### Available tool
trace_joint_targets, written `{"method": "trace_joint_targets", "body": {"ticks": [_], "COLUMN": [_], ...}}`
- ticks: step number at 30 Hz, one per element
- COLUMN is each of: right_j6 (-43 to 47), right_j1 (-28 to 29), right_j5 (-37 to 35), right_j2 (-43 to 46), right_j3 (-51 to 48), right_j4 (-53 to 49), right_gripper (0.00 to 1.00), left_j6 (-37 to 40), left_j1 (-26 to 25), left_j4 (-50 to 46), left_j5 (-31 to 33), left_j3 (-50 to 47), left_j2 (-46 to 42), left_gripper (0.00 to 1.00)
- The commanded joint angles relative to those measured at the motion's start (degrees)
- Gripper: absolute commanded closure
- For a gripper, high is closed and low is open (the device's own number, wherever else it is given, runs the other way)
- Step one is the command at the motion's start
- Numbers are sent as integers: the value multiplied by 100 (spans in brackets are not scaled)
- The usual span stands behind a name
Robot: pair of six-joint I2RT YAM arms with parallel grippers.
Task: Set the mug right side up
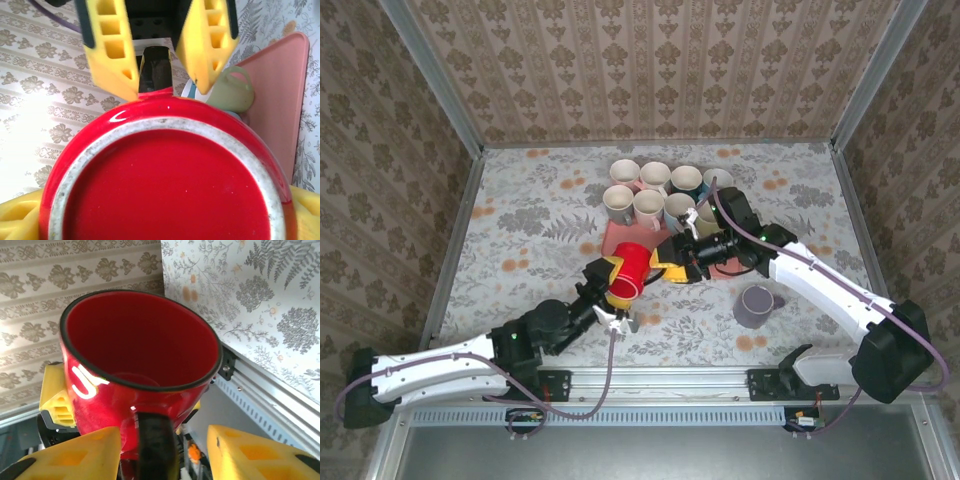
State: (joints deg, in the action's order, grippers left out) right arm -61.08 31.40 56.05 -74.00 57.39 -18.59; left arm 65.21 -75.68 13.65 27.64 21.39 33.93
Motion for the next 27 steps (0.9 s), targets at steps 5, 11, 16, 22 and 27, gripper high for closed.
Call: {"method": "trace_joint_targets", "body": {"ticks": [5,11,16,22,27], "right_j6": [-1395,-1798,-1345,50,1903], "right_j1": [40,138,117,-99,-78], "right_j5": [108,145,-117,-950,-3138], "right_j2": [60,-2,306,905,1727], "right_j3": [-439,-573,-457,-175,-93], "right_j4": [1957,2667,2194,412,-1100], "right_gripper": [70,85,89,96,100], "left_j6": [-2,-96,-336,-485,-962], "left_j1": [-32,-30,0,144,362], "left_j4": [713,350,-95,-322,-1118], "left_j5": [-85,-209,-382,-426,-510], "left_j3": [-29,-40,-47,20,493], "left_j2": [-209,-183,-132,-53,-20], "left_gripper": [65,54,22,0,0]}}
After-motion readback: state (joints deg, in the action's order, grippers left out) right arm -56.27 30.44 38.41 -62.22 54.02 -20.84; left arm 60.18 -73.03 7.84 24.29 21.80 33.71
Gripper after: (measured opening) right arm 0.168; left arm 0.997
